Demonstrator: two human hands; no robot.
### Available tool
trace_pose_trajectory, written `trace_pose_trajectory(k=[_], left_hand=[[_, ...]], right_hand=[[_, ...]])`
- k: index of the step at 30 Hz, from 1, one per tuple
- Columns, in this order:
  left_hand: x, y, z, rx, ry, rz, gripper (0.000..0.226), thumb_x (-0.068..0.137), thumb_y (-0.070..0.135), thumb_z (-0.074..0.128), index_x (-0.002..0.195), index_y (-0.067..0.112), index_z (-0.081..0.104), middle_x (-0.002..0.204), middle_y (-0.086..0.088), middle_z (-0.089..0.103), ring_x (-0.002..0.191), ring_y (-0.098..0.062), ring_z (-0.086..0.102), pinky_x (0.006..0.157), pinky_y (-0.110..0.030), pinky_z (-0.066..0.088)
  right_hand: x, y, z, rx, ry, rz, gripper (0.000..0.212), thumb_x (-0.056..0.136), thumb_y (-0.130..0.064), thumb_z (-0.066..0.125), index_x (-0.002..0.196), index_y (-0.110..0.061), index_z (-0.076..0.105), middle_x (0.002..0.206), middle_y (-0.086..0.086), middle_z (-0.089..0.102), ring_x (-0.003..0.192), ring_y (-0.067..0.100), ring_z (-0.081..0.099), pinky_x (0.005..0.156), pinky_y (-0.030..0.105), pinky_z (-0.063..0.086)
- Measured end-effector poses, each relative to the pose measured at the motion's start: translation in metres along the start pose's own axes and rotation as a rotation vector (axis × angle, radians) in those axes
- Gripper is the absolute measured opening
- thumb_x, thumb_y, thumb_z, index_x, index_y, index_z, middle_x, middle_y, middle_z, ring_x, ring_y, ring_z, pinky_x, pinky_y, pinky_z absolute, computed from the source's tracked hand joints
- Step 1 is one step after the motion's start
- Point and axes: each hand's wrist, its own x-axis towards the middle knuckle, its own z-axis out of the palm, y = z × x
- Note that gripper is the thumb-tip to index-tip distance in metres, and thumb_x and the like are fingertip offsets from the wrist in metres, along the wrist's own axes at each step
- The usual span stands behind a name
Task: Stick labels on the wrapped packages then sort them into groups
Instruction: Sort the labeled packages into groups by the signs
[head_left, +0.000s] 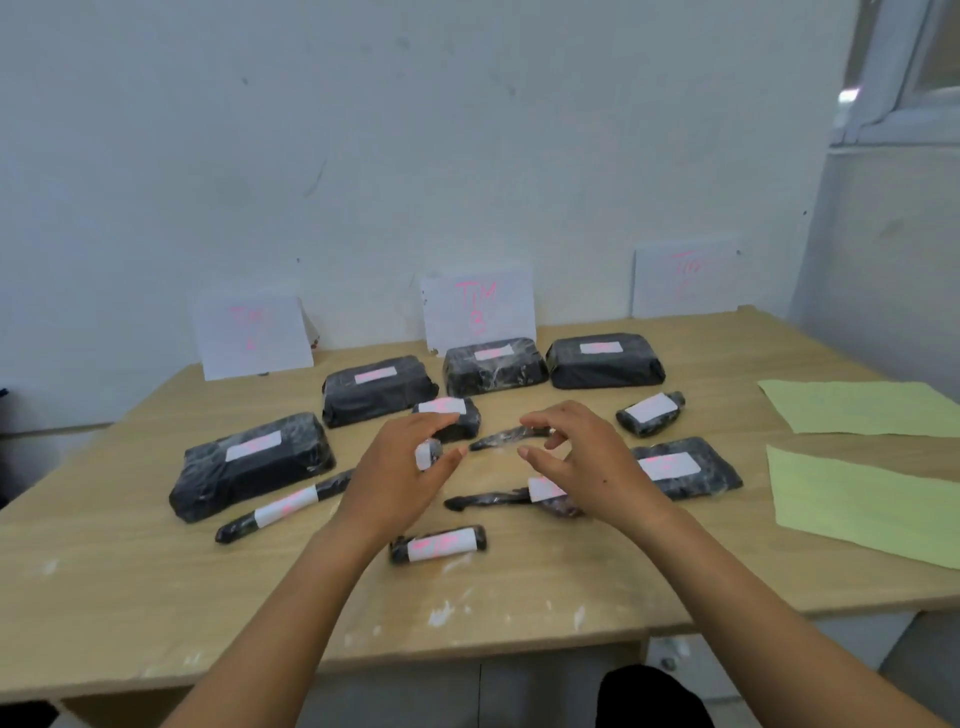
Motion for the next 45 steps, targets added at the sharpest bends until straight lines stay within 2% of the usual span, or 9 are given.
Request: trace_pose_trajectory(k=[4,9,15,25,31,37,40,43,45], left_hand=[[0.036,0.015,0.017,-0.007,-0.045,0.021,0.046,0.088,0.046,0.056,0.131,0.031,0.053,0.135,0.012,0.051,0.125,-0.001,0.041,0.100,-0.017,0.029],[0.086,0.029,0.054,-0.034,-0.115,0.034,0.051,0.089,0.050,0.054,0.136,0.031,0.049,0.143,0.013,0.044,0.135,-0.003,0.033,0.109,-0.022,0.025],[0.141,0.040,0.104,0.001,-0.201,0.044,0.055,0.089,0.050,0.053,0.140,0.030,0.044,0.147,0.011,0.040,0.137,-0.007,0.031,0.112,-0.026,0.024],[0.207,0.036,0.169,0.077,-0.278,0.024,0.054,0.092,0.039,0.056,0.142,0.028,0.041,0.153,0.003,0.031,0.142,-0.014,0.026,0.114,-0.032,0.022],[0.220,0.028,0.188,0.180,-0.329,0.002,0.055,0.095,0.033,0.053,0.145,0.028,0.034,0.157,-0.003,0.020,0.145,-0.019,0.017,0.117,-0.036,0.019],[0.227,0.033,0.201,0.192,-0.293,0.003,0.047,0.096,0.025,0.052,0.141,0.031,0.041,0.155,0.000,0.027,0.141,-0.022,0.029,0.113,-0.037,0.026],[0.234,0.046,0.210,0.071,-0.281,0.023,0.048,0.093,0.020,0.058,0.138,0.025,0.046,0.149,0.001,0.039,0.134,-0.020,0.040,0.110,-0.031,0.031],[0.242,0.065,0.224,-0.134,-0.242,-0.052,0.042,0.088,0.010,0.063,0.129,0.015,0.056,0.141,-0.002,0.048,0.128,-0.018,0.047,0.094,-0.003,0.028],[0.250,0.077,0.237,-0.202,-0.236,-0.089,0.039,0.088,0.008,0.064,0.126,0.013,0.060,0.145,-0.006,0.043,0.131,-0.019,0.042,0.089,0.005,0.020]], right_hand=[[0.015,0.026,-0.030,-0.019,0.058,0.044,0.035,0.089,-0.036,0.062,0.123,-0.030,0.058,0.112,-0.013,0.053,0.090,-0.001,0.053,0.074,0.010,0.039],[0.039,0.064,-0.063,-0.094,0.102,0.102,0.037,0.090,-0.036,0.060,0.126,-0.032,0.056,0.115,-0.012,0.054,0.094,0.001,0.054,0.082,0.021,0.047],[0.069,0.115,-0.087,-0.168,0.099,0.165,0.038,0.092,-0.034,0.058,0.130,-0.029,0.055,0.120,-0.010,0.054,0.104,0.005,0.053,0.086,0.018,0.041],[0.119,0.181,-0.097,-0.283,-0.027,0.268,0.041,0.096,-0.029,0.052,0.136,-0.028,0.050,0.134,-0.002,0.049,0.119,0.017,0.049,0.097,0.031,0.042],[0.146,0.193,-0.084,-0.417,-0.127,0.236,0.043,0.097,-0.032,0.049,0.140,-0.030,0.044,0.152,-0.002,0.031,0.132,0.023,0.037,0.102,0.036,0.038],[0.149,0.214,-0.083,-0.458,-0.153,0.245,0.039,0.100,-0.025,0.043,0.139,-0.033,0.045,0.152,-0.001,0.032,0.130,0.026,0.040,0.099,0.036,0.042],[0.145,0.228,-0.098,-0.442,-0.099,0.259,0.037,0.100,-0.021,0.042,0.135,-0.029,0.051,0.147,0.000,0.038,0.123,0.028,0.047,0.095,0.036,0.042],[0.143,0.250,-0.117,-0.406,-0.063,0.294,0.035,0.099,-0.019,0.046,0.132,-0.024,0.054,0.145,0.000,0.041,0.123,0.027,0.048,0.097,0.037,0.040],[0.141,0.268,-0.129,-0.369,-0.042,0.322,0.037,0.098,-0.020,0.048,0.134,-0.025,0.053,0.147,-0.001,0.039,0.127,0.025,0.045,0.102,0.034,0.036]])
